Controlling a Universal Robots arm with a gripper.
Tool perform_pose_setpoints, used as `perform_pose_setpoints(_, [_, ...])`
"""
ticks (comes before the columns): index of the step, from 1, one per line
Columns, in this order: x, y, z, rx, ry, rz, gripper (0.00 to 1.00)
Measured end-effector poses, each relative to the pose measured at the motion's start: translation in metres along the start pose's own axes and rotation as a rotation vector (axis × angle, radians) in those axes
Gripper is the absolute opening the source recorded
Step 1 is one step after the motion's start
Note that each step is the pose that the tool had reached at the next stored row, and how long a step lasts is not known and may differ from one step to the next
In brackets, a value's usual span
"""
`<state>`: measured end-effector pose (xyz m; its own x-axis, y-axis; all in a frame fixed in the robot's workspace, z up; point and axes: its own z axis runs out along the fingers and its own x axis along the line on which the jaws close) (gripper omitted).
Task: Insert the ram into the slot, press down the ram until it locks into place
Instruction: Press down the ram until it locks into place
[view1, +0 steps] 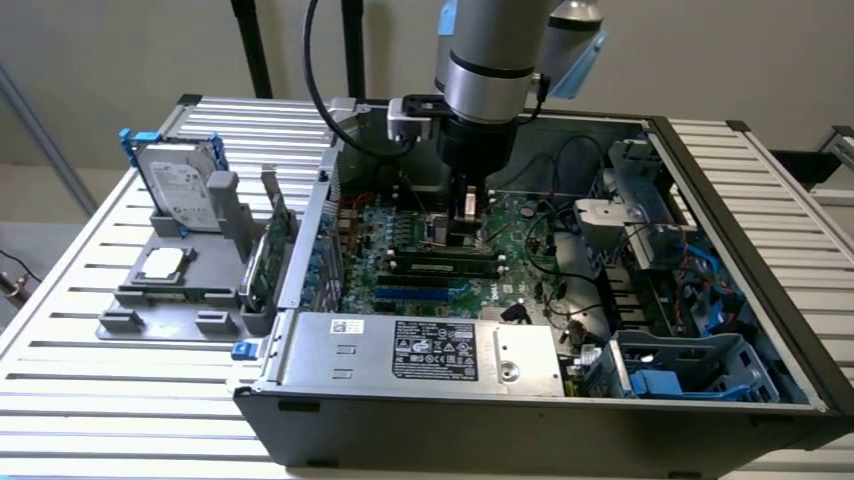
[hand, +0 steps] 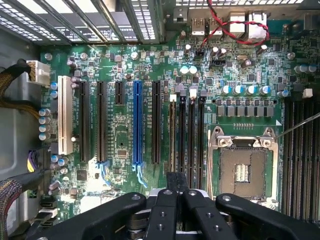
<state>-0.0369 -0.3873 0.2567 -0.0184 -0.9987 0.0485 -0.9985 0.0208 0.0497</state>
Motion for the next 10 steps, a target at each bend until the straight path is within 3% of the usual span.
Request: perform_pose_setpoints(10, [0.0,0.0,0.0,0.0,0.0001,0.0,0.11])
